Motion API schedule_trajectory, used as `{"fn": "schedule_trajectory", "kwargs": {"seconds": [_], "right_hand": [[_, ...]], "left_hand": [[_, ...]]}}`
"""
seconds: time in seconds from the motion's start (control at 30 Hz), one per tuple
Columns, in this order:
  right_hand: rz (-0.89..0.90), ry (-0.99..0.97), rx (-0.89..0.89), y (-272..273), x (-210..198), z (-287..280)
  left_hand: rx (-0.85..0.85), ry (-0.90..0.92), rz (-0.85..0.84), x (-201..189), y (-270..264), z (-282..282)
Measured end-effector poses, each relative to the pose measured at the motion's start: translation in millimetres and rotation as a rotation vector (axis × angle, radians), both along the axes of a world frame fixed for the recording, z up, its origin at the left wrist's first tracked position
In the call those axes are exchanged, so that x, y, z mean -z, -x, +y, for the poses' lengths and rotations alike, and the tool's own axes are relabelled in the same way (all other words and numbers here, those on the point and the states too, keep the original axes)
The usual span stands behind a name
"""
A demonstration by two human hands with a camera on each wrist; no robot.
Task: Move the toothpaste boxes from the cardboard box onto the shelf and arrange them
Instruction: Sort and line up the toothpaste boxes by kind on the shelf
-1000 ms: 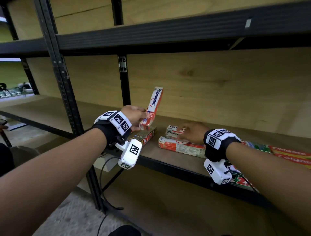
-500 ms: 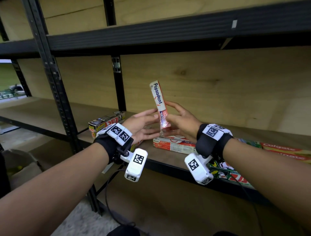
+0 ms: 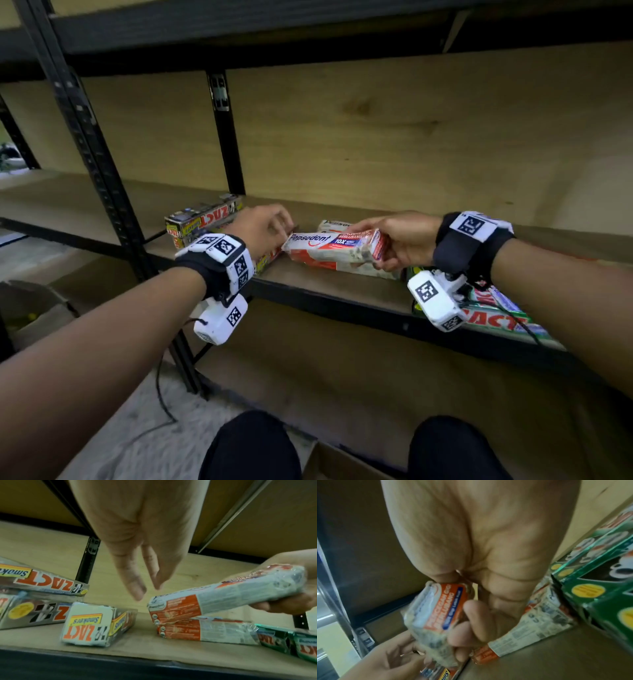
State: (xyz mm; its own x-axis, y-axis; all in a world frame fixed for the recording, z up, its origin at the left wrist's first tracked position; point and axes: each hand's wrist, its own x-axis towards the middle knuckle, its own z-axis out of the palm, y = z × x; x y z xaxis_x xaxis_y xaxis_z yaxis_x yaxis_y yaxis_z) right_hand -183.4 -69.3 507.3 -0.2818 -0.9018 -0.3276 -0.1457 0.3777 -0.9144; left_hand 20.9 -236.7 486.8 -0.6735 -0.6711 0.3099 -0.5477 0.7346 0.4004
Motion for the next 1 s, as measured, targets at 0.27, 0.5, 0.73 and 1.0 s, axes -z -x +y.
{"fn": "schedule_trajectory", "kwargs": {"seconds": [0.27,0.5,0.73,1.0], "right_hand": [[0.029,-0.091,0.026,7.3,6.8,1.6],[0.598,-0.123,-0.29,-20.8,5.4,4.1],[1.188,-0.127,-0.417,-47.5,24.7,4.6],[1.264,-0.231,-0.448,-24.7,20.8,8.8]], "left_hand": [[0.161,0.127,-0.356,27.7,20.3,11.9],[0.237,0.172,-0.517,20.2,30.7,13.0],[0.225,0.199,-0.541,14.9,28.6,19.4],[0.216,0.146,-0.612,11.8,36.7,16.6]]}}
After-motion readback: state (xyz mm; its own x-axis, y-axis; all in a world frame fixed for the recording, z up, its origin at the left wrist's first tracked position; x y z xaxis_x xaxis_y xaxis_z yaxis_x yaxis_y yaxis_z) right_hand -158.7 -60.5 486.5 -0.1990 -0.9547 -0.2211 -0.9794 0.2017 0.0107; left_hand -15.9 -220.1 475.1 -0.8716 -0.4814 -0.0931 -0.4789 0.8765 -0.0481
